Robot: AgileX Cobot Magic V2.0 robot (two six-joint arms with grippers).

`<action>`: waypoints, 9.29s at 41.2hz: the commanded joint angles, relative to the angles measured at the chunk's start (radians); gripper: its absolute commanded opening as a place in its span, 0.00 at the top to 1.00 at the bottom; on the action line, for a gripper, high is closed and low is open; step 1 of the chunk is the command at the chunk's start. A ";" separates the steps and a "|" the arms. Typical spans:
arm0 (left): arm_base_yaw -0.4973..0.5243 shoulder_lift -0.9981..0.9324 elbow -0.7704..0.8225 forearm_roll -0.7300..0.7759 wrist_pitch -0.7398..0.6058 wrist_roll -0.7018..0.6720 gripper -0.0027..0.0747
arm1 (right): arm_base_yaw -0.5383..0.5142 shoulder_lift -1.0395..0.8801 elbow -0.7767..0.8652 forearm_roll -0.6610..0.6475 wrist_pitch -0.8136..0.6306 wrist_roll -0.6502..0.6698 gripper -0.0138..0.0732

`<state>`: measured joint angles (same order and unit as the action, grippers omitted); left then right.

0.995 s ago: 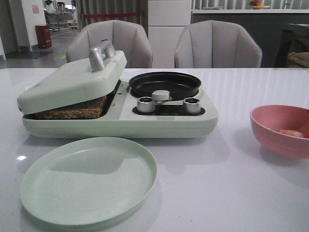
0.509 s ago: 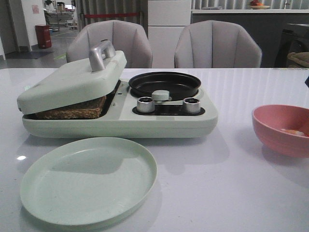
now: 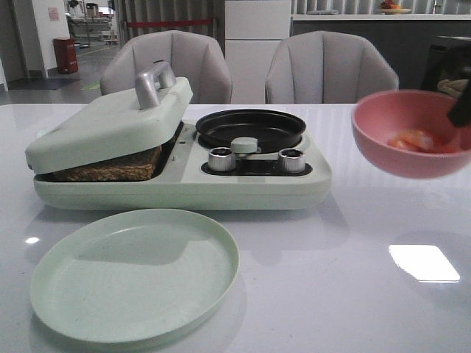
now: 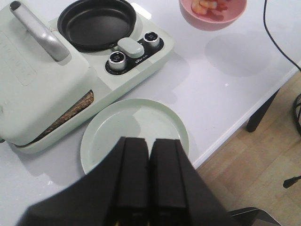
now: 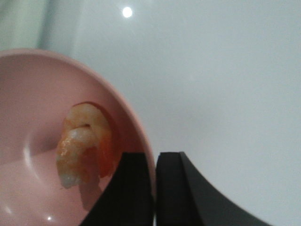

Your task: Make breakfast with bread and shrimp

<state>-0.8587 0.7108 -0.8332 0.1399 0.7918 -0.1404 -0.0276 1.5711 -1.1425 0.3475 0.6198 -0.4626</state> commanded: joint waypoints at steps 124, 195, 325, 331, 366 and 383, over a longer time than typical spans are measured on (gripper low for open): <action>-0.008 -0.003 -0.028 0.001 -0.056 -0.009 0.84 | 0.172 0.010 -0.582 -0.533 0.445 0.463 0.77; -0.008 -0.003 -0.028 -0.001 -0.056 -0.009 0.84 | 0.068 -0.252 0.155 -0.204 -0.070 0.270 0.26; 0.660 -0.577 0.587 0.015 -0.560 -0.009 0.84 | 0.235 -1.139 0.383 -0.403 0.364 0.537 0.74; 0.707 -0.660 0.717 -0.058 -0.679 -0.009 0.84 | 0.235 -1.139 0.383 -0.403 0.364 0.537 0.74; 0.846 -0.740 0.869 -0.088 -0.817 -0.009 0.84 | 0.235 -1.138 0.383 -0.403 0.367 0.537 0.74; 0.840 -0.740 0.869 -0.208 -0.862 0.168 0.84 | 0.235 -1.138 0.383 -0.403 0.367 0.537 0.74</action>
<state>-0.0128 -0.0044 0.0025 0.0000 0.0354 -0.0301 0.2061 0.4240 -0.7326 -0.0373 1.0529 0.0746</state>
